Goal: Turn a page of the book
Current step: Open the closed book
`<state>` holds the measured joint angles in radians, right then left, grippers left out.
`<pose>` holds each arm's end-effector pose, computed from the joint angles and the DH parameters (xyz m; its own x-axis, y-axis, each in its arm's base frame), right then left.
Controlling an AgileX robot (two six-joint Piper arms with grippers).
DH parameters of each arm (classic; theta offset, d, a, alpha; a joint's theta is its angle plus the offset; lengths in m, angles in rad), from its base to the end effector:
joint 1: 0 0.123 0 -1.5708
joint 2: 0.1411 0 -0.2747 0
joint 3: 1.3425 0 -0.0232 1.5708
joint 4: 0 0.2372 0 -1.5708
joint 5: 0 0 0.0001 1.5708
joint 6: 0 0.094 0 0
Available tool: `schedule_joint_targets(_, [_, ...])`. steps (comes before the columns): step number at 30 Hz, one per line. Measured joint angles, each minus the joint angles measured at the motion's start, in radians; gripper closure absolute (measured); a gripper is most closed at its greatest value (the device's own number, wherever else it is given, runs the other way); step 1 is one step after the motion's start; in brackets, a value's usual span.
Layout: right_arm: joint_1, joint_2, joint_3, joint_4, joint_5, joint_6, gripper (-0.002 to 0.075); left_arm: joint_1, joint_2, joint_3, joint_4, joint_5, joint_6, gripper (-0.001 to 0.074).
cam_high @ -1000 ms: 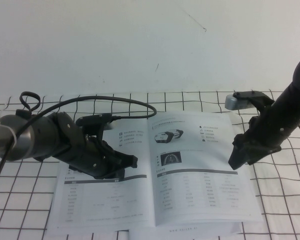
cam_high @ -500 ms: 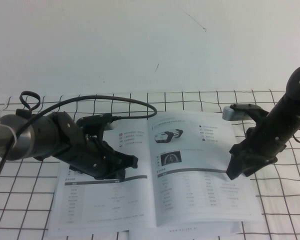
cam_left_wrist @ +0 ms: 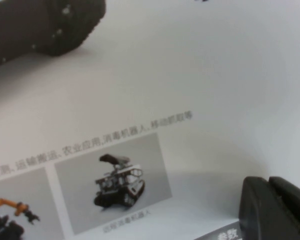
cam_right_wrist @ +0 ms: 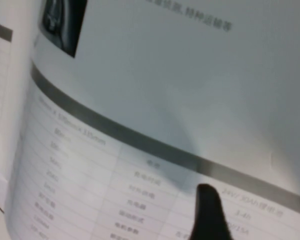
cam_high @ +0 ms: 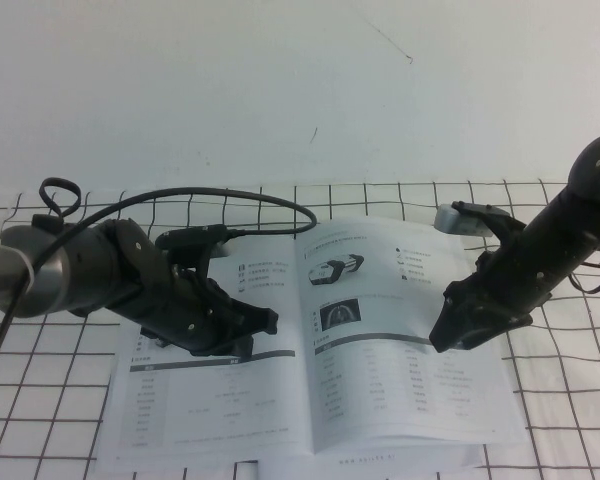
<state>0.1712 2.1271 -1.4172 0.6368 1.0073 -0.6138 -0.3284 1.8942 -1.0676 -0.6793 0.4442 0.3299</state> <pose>0.3724 0.1124 0.1329 -0.9171 -0.3650 -0.1603 -0.3957 0.7842 0.4779 0.3282 -0.1387 0.1455 -0.9299 0.0161 -0.3675 0.1601 0.9172 -0.3648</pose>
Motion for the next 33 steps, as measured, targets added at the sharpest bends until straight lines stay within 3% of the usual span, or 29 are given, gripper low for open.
schedule_joint_targets(8, [0.000,-0.005,-0.045,-0.028,0.043,0.012,0.0299,0.000,-0.084,-0.015,-0.006,0.039,0.002,0.0738])
schedule_joint_targets(19, [0.004,-0.049,-0.126,-0.311,0.077,0.198,0.0299,0.000,-0.037,-0.016,-0.054,0.059,0.040,0.0738])
schedule_joint_targets(26, [0.004,-0.024,-0.106,-0.318,0.055,0.219,0.0299,-0.024,-0.015,-0.017,-0.211,0.055,0.168,0.0738])
schedule_joint_targets(33, [0.004,-0.014,-0.053,-0.316,0.022,0.245,0.0298,-0.028,0.019,-0.019,-0.215,0.050,0.183,0.0738])
